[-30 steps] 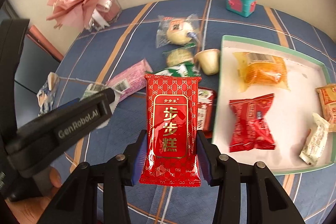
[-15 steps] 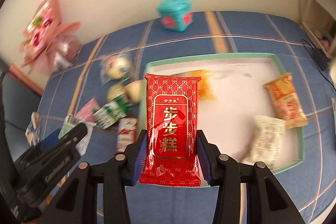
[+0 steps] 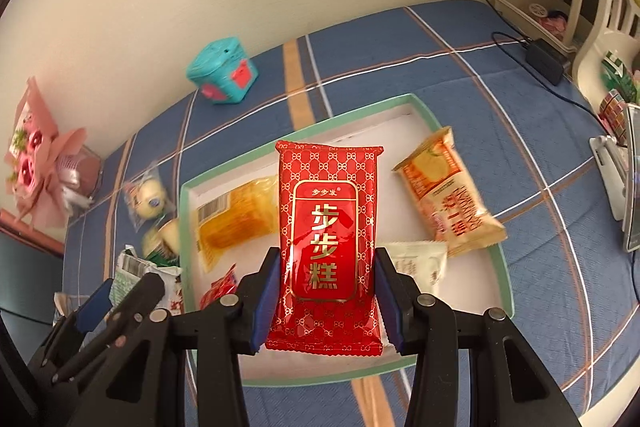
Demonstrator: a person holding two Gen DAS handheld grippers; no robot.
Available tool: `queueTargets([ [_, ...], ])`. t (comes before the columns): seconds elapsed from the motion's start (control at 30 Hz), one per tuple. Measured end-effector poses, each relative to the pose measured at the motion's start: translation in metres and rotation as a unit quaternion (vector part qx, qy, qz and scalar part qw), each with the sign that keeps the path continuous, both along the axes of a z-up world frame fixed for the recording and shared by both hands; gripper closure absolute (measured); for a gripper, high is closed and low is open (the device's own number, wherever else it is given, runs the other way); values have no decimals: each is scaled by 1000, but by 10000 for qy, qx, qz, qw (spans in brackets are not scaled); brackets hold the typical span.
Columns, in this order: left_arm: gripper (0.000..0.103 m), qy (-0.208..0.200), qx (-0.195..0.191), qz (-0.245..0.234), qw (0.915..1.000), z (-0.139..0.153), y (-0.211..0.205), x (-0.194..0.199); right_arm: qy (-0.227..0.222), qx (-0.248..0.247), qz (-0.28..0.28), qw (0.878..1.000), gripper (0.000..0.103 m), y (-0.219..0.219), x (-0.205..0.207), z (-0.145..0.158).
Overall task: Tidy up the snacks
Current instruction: 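Lift both held packs and carry them over the white tray, then lower both packs into the tray and open both tools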
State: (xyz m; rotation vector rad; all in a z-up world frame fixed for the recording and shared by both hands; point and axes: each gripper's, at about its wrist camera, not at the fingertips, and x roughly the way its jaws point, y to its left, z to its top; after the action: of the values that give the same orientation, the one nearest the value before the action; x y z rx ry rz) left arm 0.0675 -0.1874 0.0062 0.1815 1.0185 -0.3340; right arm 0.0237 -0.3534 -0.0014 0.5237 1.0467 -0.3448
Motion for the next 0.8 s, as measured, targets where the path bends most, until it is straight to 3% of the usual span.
queueTargets([
  [0.37, 41, 42, 219, -273, 9994, -12, -40, 12, 17, 107, -266, 9996, 55, -31, 13, -14],
  [0.8, 41, 249, 418, -458, 9978, -38, -69, 28, 341, -74, -375, 9987, 55, -46, 28, -35],
])
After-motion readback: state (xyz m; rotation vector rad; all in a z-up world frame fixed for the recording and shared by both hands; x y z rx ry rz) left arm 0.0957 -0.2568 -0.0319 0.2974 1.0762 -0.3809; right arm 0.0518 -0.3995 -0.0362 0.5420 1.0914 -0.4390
